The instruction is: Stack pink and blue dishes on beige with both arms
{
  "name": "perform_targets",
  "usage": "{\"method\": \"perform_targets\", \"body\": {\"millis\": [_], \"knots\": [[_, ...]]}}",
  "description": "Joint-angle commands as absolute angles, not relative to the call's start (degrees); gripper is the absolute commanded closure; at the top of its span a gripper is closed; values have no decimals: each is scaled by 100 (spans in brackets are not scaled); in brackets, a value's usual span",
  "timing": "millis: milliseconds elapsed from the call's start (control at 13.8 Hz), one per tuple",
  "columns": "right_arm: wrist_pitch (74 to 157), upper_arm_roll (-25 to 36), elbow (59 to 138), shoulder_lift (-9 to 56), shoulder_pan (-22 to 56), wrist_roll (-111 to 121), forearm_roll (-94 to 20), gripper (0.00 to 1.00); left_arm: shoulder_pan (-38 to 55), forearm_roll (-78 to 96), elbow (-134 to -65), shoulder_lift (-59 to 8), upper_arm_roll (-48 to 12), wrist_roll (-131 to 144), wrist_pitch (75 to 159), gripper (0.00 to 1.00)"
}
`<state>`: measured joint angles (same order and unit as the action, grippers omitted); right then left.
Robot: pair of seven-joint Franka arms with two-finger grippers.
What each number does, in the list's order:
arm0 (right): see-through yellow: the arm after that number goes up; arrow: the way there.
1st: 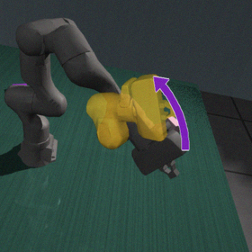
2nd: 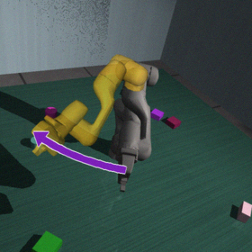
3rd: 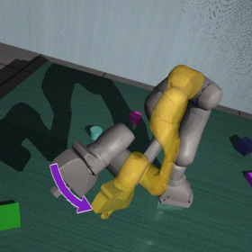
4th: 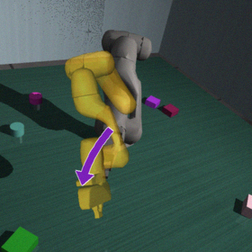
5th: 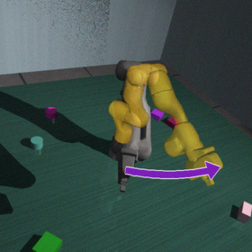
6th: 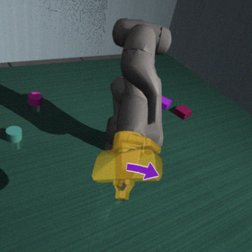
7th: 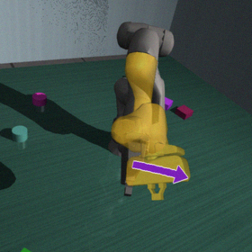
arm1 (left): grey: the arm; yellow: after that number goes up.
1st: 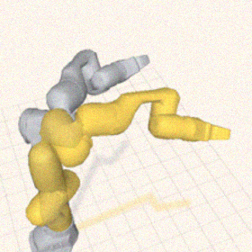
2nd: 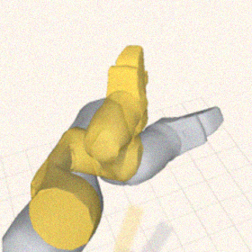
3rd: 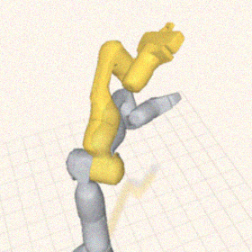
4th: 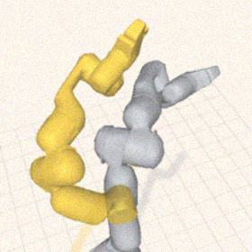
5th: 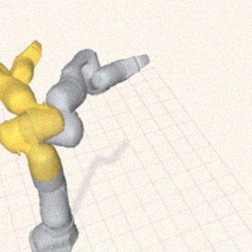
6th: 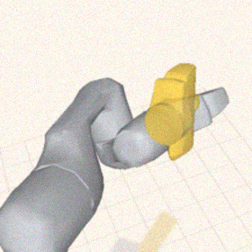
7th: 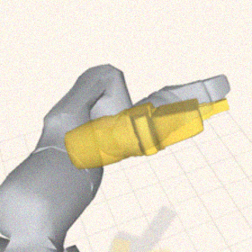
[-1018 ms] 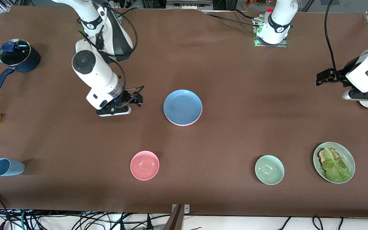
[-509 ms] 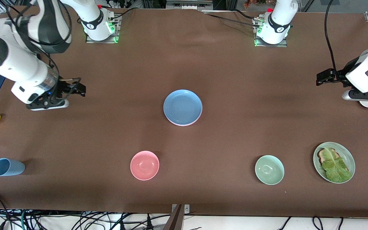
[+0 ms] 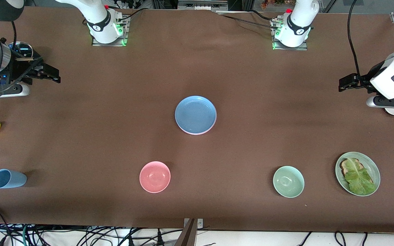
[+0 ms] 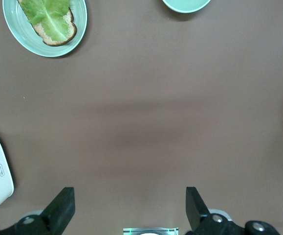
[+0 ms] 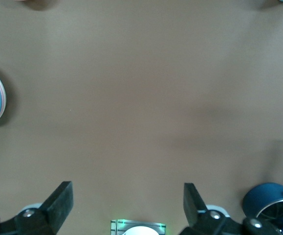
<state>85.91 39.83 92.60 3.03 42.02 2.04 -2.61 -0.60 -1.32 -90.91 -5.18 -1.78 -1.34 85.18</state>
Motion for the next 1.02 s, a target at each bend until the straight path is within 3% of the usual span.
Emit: {"method": "perform_targets", "body": {"millis": [0, 582, 945], "knots": [[8385, 3999, 9010, 334, 4210, 202, -202, 0, -79, -35, -8886, -606, -193, -149, 8385, 0], [7972, 3981, 8307, 386, 4210, 220, -150, 0, -79, -35, -8886, -606, -193, -158, 8385, 0], [7902, 3964, 8262, 501, 4166, 185, -123, 0, -70, -44, -8886, -606, -193, -167, 8385, 0]]}}
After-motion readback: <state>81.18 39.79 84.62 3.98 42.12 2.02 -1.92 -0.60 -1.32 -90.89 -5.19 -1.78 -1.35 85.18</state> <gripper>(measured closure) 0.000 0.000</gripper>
